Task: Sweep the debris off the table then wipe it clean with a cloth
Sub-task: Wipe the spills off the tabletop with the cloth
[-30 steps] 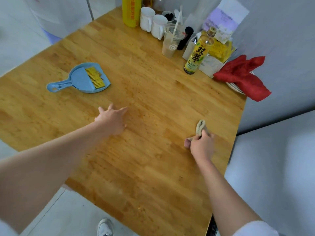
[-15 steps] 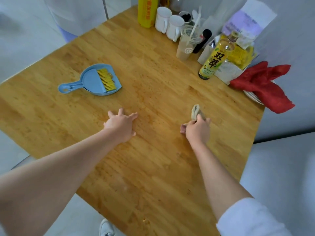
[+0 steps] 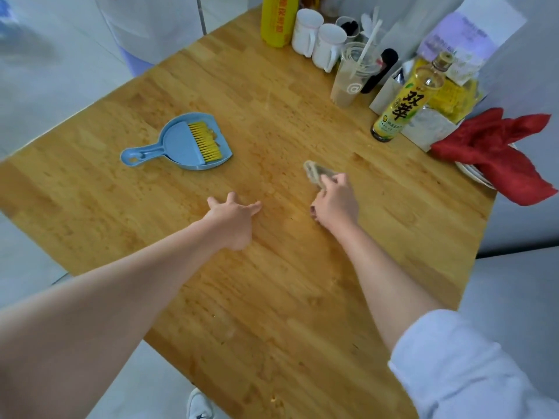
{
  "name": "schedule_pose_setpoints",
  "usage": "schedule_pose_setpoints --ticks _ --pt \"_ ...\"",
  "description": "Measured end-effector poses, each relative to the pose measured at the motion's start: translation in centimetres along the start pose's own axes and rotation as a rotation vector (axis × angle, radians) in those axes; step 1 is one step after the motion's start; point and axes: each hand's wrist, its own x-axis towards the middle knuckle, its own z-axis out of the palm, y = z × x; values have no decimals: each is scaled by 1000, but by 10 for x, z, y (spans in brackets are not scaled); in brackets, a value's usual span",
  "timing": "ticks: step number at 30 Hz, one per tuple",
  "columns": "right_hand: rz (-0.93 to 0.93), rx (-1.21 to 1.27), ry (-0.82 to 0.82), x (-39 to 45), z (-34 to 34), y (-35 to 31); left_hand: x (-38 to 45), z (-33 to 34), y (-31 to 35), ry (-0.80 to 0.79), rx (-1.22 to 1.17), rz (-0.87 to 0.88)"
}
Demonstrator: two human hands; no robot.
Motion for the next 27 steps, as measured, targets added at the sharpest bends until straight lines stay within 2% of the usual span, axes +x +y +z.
schedule_pose_setpoints --ticks 3,5,6,7,8,9,12,13,14,15,16,18,19,20,21,23,26,27 --pt "-400 82 -257 -86 23 -30 0 -15 1 -28 136 63" --pt "-605 68 -507 -152 15 -31 -1 -17 2 -59 188 72" --pt "-670 70 -607 -170 9 -23 -2 -16 2 -70 213 61" --pt "-681 64 -631 -176 1 -8 -4 -15 3 -80 225 51" --pt "-619 36 -588 -167 -6 10 -3 -13 2 -74 224 50" --pt "-475 21 -494 -155 -15 32 -1 -9 3 -62 228 59" --pt "220 17 -19 -109 -39 92 4 -2 2 -41 225 56" --pt "415 23 95 -105 -39 99 4 0 3 -46 231 55" --pt "493 28 164 -110 -36 95 3 2 4 -50 248 53" --pt "444 58 155 -117 -26 82 2 1 4 -55 254 36" --pt "306 107 75 -135 -15 60 1 1 5 -61 222 18" --pt "-85 169 -236 -180 5 14 -1 1 6 -57 117 -32" --pt "-264 123 -401 -205 11 1 -3 2 7 -39 90 -32" --pt "-387 65 -503 -219 12 1 -3 2 6 -24 64 -30" --pt "-416 47 -514 -224 7 18 -3 4 4 -13 36 -33" --pt "-217 98 -395 -219 -16 70 -6 7 3 -23 12 -49" --pt "407 59 42 -219 -50 143 -20 20 14 38 74 -16" --pt "486 66 118 -226 -50 149 -27 26 23 80 66 22"
